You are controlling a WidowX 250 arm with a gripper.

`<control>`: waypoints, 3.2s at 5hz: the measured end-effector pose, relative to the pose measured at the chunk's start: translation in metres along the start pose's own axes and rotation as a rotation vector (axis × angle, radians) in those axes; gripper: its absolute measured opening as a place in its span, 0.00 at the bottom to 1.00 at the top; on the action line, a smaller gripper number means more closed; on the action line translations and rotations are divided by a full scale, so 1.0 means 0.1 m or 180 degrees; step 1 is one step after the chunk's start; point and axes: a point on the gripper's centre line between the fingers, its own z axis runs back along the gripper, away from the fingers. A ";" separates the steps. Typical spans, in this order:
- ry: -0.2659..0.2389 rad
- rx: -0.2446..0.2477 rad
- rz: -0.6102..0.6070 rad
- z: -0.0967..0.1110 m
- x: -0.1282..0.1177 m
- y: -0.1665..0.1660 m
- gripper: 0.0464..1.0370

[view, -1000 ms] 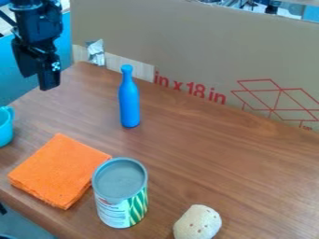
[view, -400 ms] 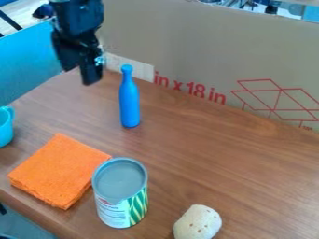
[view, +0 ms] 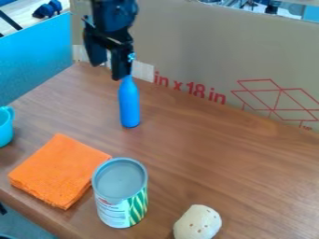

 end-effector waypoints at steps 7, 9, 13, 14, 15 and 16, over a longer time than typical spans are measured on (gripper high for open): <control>0.0189 -0.0111 -0.0102 -0.15 0.06 -0.03 0.29; -0.0218 -0.0083 0.0346 0.43 -0.36 0.61 0.29; 0.0581 0.0001 0.0829 -0.28 -0.62 1.61 0.29; 0.0570 0.0015 0.0804 -0.28 -0.60 1.64 0.29; 0.0515 0.0017 0.0778 -0.30 -0.58 1.65 0.29; 0.0380 -0.0081 0.0784 -0.32 -0.57 1.62 0.36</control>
